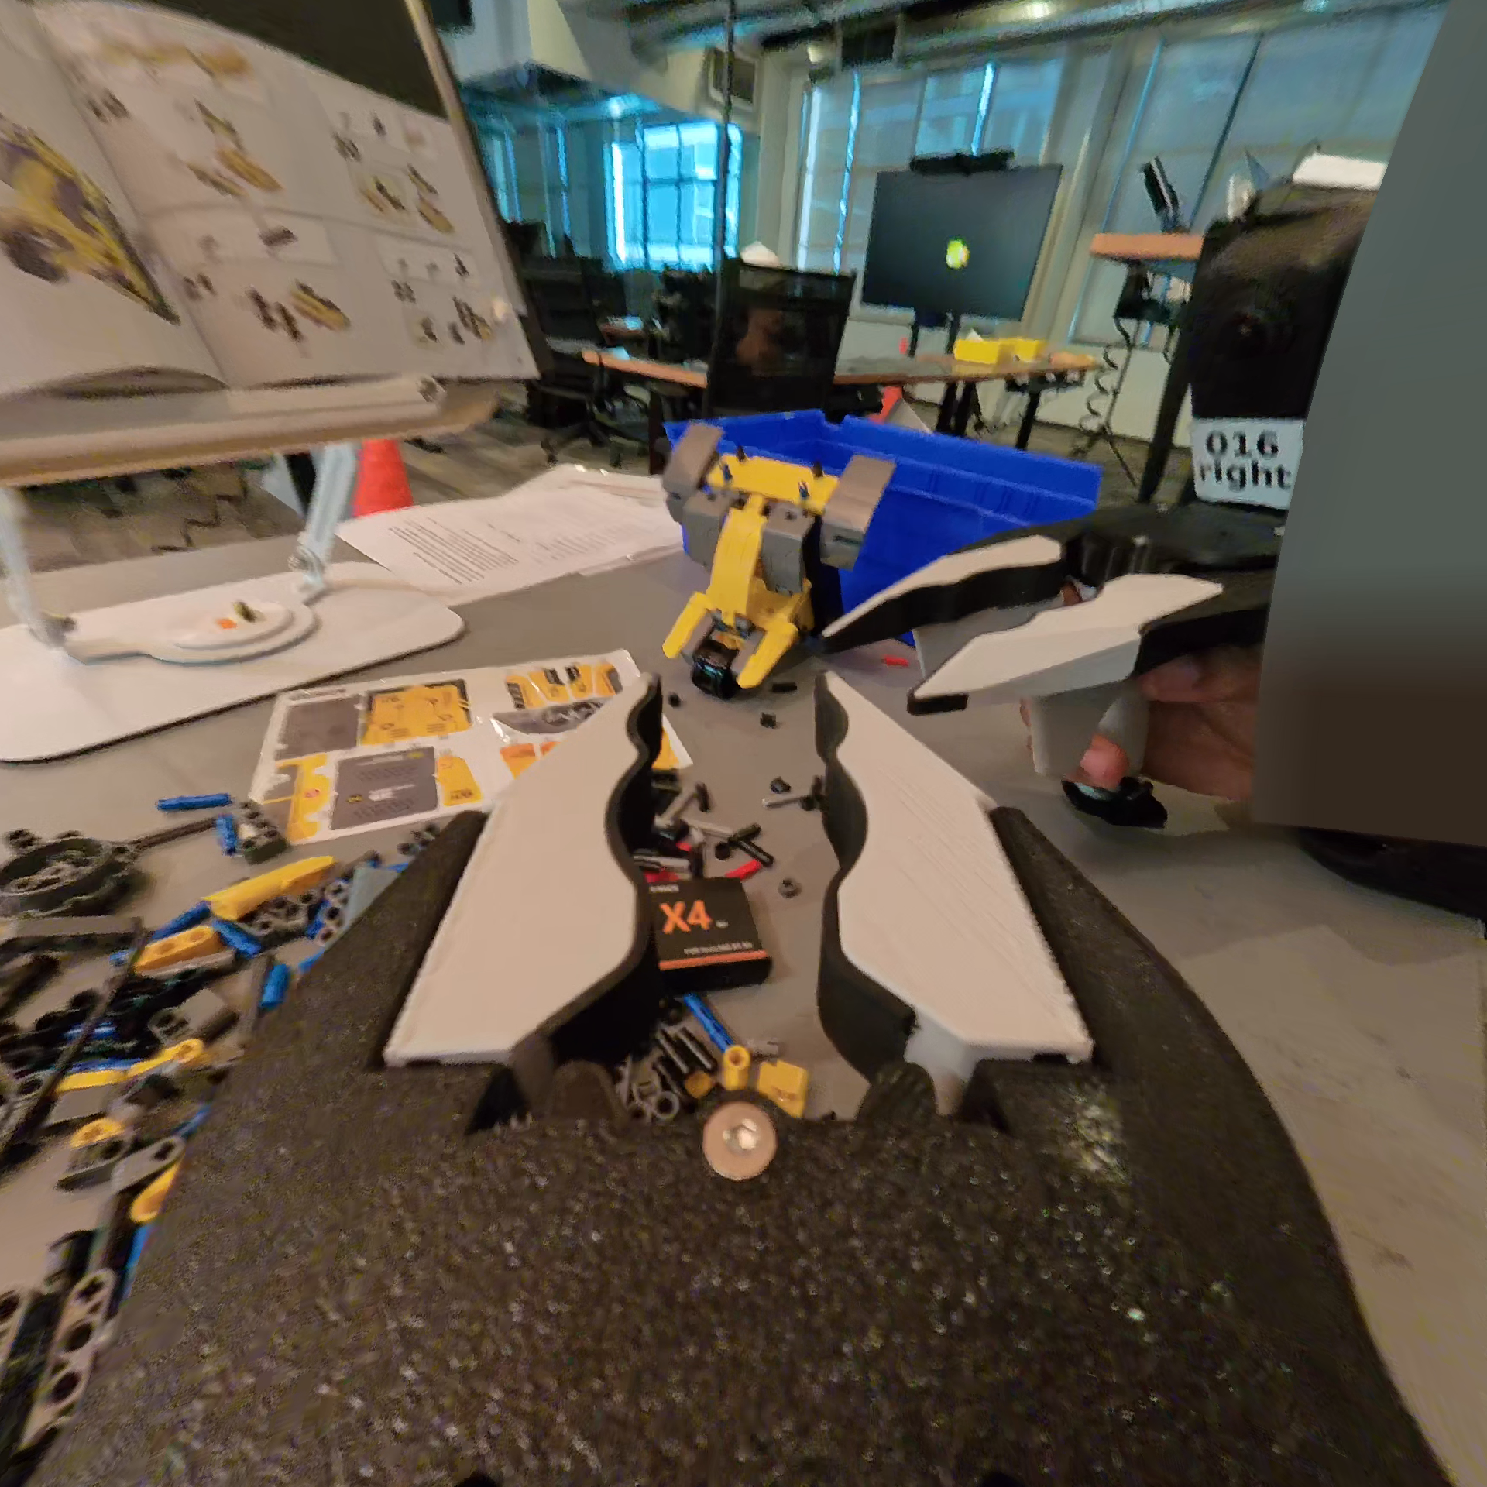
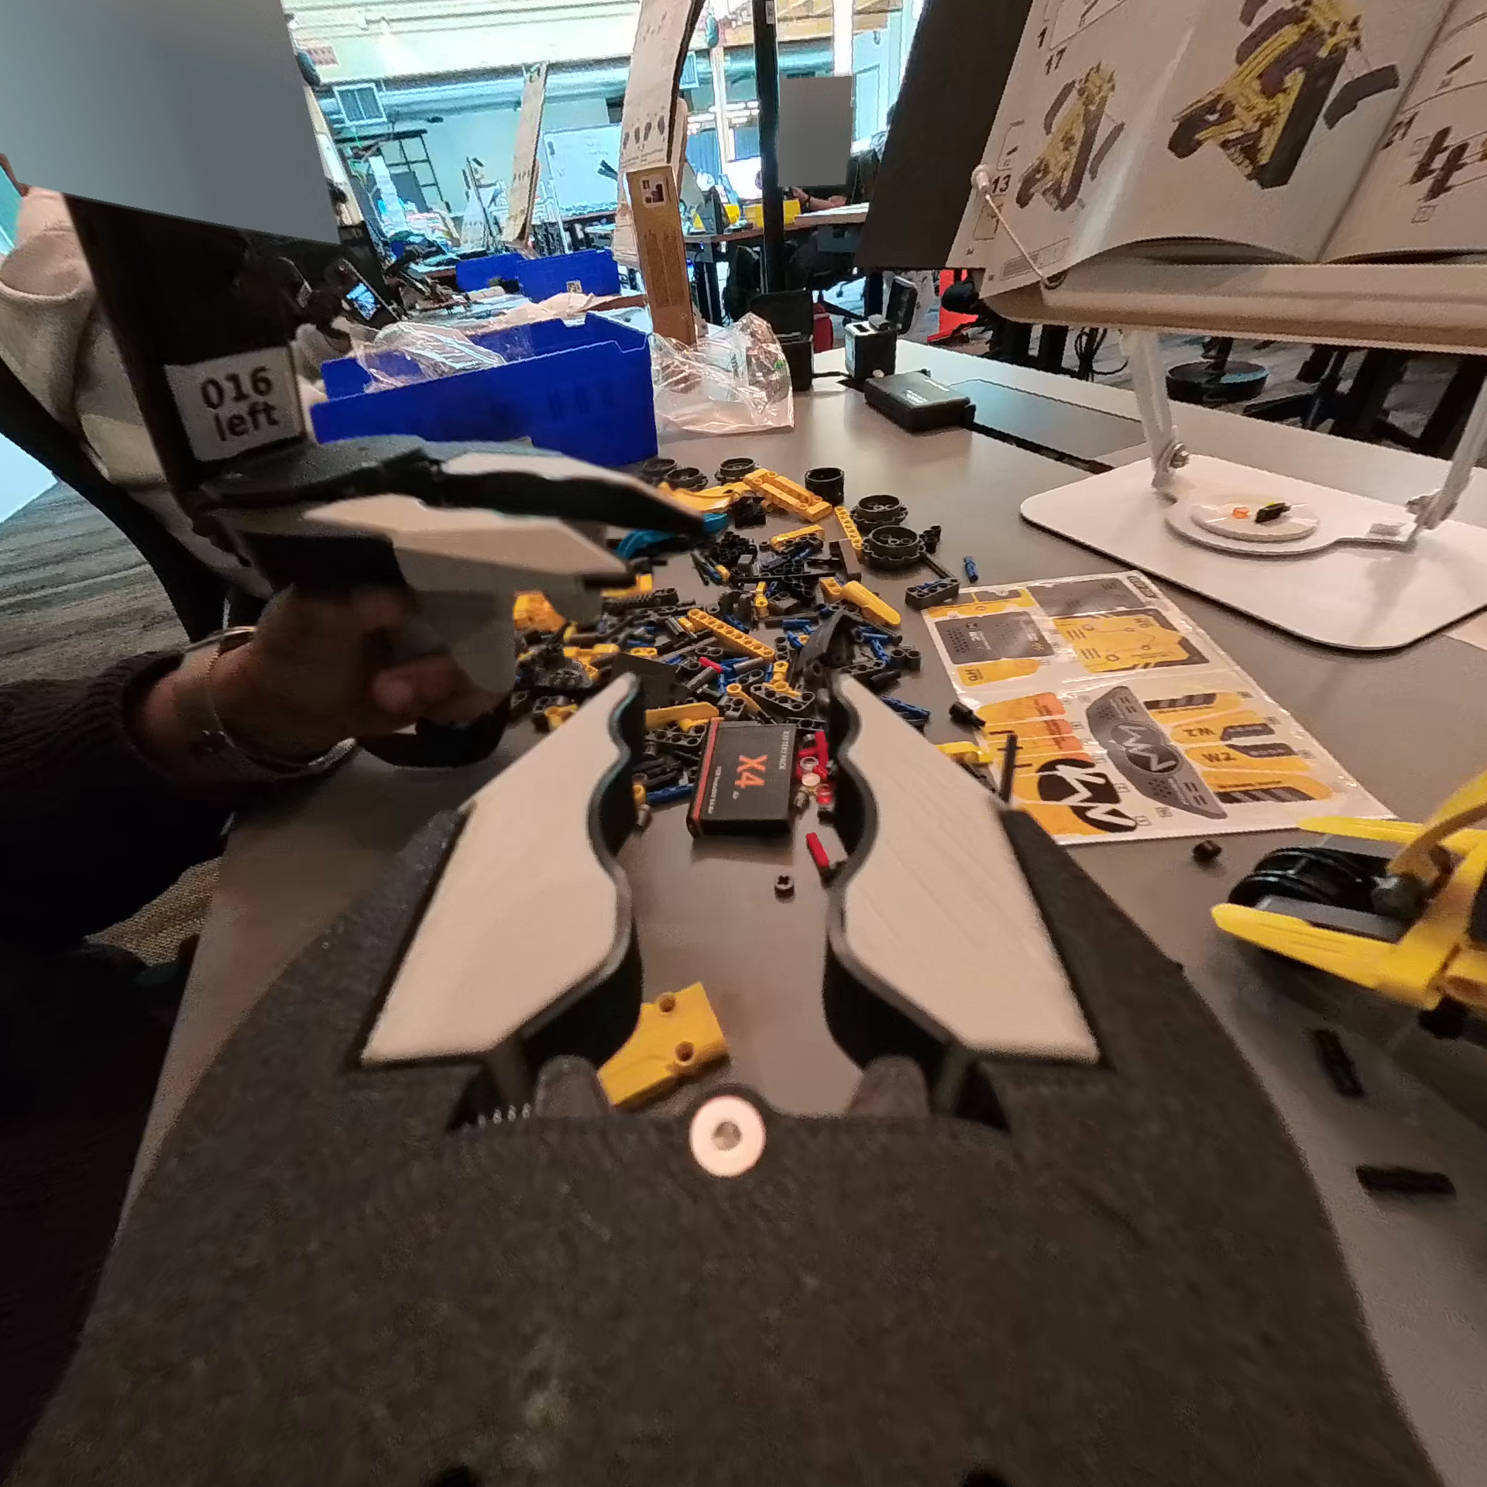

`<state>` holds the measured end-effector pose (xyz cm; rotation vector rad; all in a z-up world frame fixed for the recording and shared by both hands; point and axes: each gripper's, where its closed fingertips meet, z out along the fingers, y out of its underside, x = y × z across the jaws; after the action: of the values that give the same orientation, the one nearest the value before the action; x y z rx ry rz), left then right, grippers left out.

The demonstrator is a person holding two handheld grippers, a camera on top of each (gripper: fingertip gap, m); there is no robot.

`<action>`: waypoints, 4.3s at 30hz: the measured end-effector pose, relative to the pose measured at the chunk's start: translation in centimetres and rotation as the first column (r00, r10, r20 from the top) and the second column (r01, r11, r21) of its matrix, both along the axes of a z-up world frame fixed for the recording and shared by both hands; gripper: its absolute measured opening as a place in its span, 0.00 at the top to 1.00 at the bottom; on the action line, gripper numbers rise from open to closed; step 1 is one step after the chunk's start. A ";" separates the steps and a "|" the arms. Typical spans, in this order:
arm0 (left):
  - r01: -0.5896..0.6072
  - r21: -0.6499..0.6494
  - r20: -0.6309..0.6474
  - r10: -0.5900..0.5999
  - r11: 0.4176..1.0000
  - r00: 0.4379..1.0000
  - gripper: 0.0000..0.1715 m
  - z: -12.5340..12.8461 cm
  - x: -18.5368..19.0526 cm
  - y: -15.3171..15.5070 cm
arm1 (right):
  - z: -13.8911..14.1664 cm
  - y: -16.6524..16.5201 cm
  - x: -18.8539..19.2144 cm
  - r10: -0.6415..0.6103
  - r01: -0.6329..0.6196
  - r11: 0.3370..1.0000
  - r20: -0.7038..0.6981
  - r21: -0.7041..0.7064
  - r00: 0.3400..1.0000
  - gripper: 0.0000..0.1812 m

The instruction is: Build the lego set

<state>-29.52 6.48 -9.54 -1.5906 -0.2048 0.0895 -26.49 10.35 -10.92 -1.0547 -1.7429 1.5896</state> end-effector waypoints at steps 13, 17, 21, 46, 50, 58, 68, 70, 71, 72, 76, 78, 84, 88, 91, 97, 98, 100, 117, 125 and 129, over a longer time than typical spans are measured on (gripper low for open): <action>-0.097 0.090 0.065 0.091 0.991 0.994 0.86 1.3 -2.4 -1.9 | -0.1 0.9 -0.3 -0.011 0.011 0.999 0.018 -0.032 1.000 0.75; -0.112 0.095 0.035 0.109 0.989 0.993 0.86 1.5 -2.5 -2.0 | -0.2 1.0 -0.4 -0.014 0.014 0.999 0.018 -0.033 1.000 0.75; -0.134 0.132 0.091 0.123 0.982 0.988 0.86 1.9 -3.3 -2.7 | 0.0 1.1 -0.4 -0.018 0.019 0.999 0.013 -0.033 1.000 0.75; -0.411 -0.286 0.154 0.465 0.865 0.872 0.86 -2.4 -16.4 -15.9 | -0.2 1.4 -0.5 -0.027 0.027 1.000 0.012 -0.009 1.000 0.75; -0.361 -0.434 0.161 0.465 0.826 0.871 0.86 -4.6 -16.0 -17.3 | -0.7 1.6 -0.7 -0.026 0.027 1.000 0.033 -0.012 0.999 0.75; -0.421 -0.415 0.109 0.503 0.807 0.857 0.86 -3.5 -16.3 -17.8 | -1.2 1.6 -0.8 -0.023 0.023 1.000 0.047 0.002 0.999 0.75; -0.412 -0.525 0.124 0.546 0.745 0.828 0.86 -5.7 -11.9 -21.4 | -1.0 0.8 -0.5 0.000 0.002 1.000 0.053 -0.031 0.999 0.75; -0.450 -0.547 0.121 0.599 0.706 0.792 0.86 -7.0 -11.2 -23.3 | -0.9 0.6 -0.5 0.005 -0.003 0.999 0.051 -0.037 0.999 0.75; -0.467 -0.549 0.125 0.621 0.693 0.774 0.86 -7.5 -11.0 -24.1 | -0.9 0.6 -0.4 0.008 -0.006 0.999 0.051 -0.040 0.999 0.75; -0.477 -0.546 0.136 0.635 0.689 0.760 0.86 -7.9 -10.8 -24.7 | -0.8 0.5 -0.4 0.011 -0.009 0.999 0.049 -0.043 0.999 0.75; -0.465 -0.595 0.153 0.661 0.655 0.735 0.86 -10.1 -10.3 -25.8 | -0.6 0.1 -0.2 0.019 -0.017 0.999 0.041 -0.040 0.999 0.75; -0.456 -0.623 0.135 0.661 0.635 0.738 0.86 -10.9 -10.4 -25.7 | -0.7 0.1 -0.3 0.013 -0.012 1.000 0.039 -0.029 0.999 0.75; -0.417 -0.675 0.088 0.628 0.608 0.773 0.88 -11.6 -10.5 -25.2 | -0.7 0.8 -0.5 -0.008 0.010 0.999 0.044 -0.038 0.999 0.75; -0.446 -0.657 0.059 0.630 0.608 0.774 0.96 -11.0 -10.7 -25.3 | -0.6 1.0 -0.5 -0.011 0.013 0.999 0.045 -0.052 0.999 0.75; -0.442 -0.578 0.065 0.578 0.686 0.813 0.96 -8.6 -9.6 -23.7 | -0.7 1.1 -0.6 -0.013 0.016 0.999 0.048 -0.047 0.999 0.75; -0.132 -0.453 0.085 0.190 0.882 0.978 0.96 -5.8 -0.4 -13.3 | -1.1 1.4 -0.8 -0.022 0.024 0.999 0.055 -0.032 0.998 0.75; -0.102 -0.460 0.056 0.144 0.882 0.988 0.96 -6.3 1.1 -11.5 | -0.9 1.6 -0.8 -0.030 0.031 0.999 0.050 -0.025 0.998 0.75; -0.023 -0.463 0.023 0.038 0.886 0.999 0.96 -7.2 4.1 -7.9 | -0.3 2.5 -0.9 -0.063 0.063 0.998 0.018 -0.003 0.998 0.75; 0.170 0.247 0.794 -0.300 0.954 0.529 0.96 -2.2 6.5 -1.3 | 1.3 -3.4 4.1 0.309 -0.287 0.946 -0.150 0.154 0.939 0.71; 0.139 0.360 0.822 -0.384 0.923 0.420 0.96 -1.6 7.3 -1.0 | 0.3 -4.9 3.2 0.206 -0.076 0.912 -0.292 0.403 0.934 0.66; 0.155 0.359 0.819 -0.390 0.920 0.420 0.96 -1.7 7.8 -0.7 | -0.1 -4.9 3.4 0.229 -0.079 0.887 -0.286 0.455 0.930 0.78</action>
<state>-21.74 5.79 -11.21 -1.2661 -0.7382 -1.0488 -23.05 5.42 -11.02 -0.4077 -1.8556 1.2803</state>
